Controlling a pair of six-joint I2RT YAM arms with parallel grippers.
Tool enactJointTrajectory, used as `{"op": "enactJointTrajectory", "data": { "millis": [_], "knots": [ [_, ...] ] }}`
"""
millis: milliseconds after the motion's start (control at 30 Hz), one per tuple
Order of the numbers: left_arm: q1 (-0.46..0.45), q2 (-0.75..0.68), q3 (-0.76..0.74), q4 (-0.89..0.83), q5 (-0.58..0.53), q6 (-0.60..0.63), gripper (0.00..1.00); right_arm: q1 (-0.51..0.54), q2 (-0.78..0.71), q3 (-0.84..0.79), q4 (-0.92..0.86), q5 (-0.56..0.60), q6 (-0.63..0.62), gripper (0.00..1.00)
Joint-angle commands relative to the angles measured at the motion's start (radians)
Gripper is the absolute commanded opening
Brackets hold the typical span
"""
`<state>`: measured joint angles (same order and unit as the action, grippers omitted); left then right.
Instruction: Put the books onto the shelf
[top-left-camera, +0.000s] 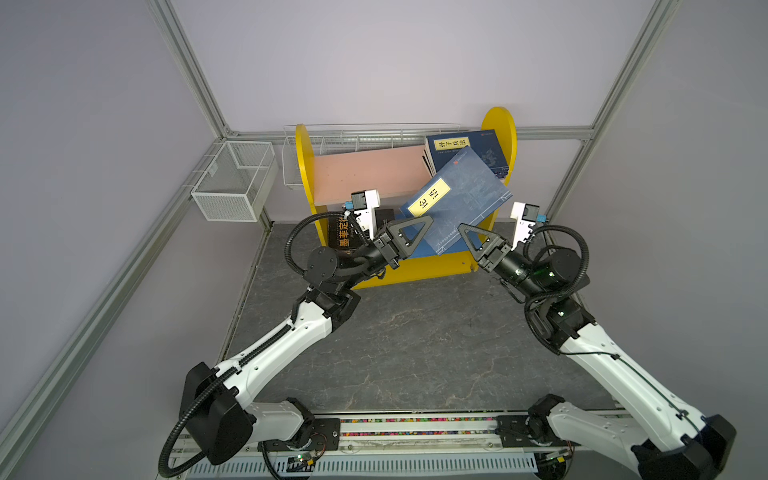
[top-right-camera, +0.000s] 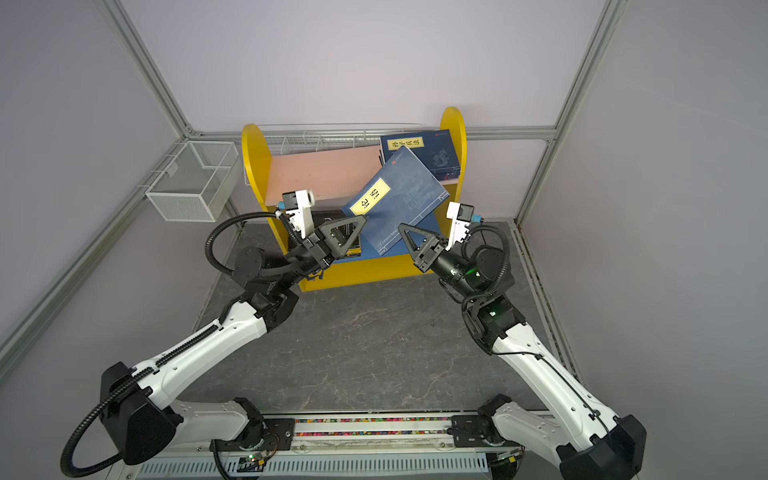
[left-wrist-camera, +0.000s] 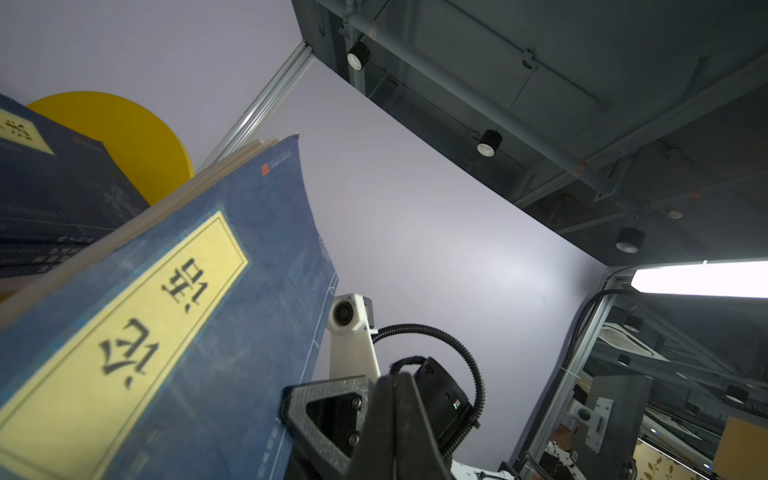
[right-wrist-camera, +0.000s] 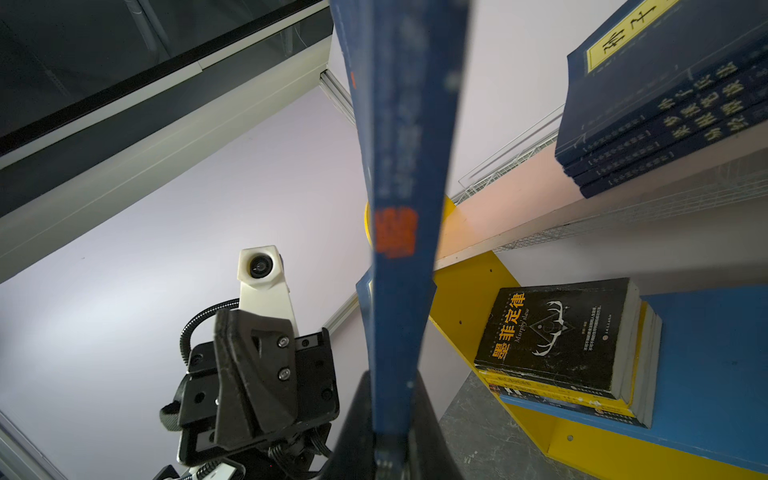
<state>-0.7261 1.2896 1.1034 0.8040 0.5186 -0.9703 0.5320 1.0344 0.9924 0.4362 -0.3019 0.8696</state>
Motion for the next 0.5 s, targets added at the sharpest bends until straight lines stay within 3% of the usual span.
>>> {"op": "enactJointTrajectory", "data": {
  "millis": [0,133,300,467],
  "knots": [
    [0.015,-0.075,-0.059,-0.090,-0.036,0.040,0.09,0.005,-0.046,0.022,0.010,0.024,-0.057,0.08],
    [0.032,-0.119,-0.107,-0.146,-0.034,0.047,0.15,0.005,-0.070,0.032,-0.002,0.026,-0.083,0.08],
    [0.033,-0.120,-0.112,-0.170,-0.008,0.058,0.41,0.004,-0.064,0.037,0.032,-0.010,-0.070,0.08],
    [0.033,-0.092,-0.105,-0.145,0.015,0.044,0.56,0.006,-0.048,0.043,0.103,-0.040,-0.028,0.08]
  ]
}}
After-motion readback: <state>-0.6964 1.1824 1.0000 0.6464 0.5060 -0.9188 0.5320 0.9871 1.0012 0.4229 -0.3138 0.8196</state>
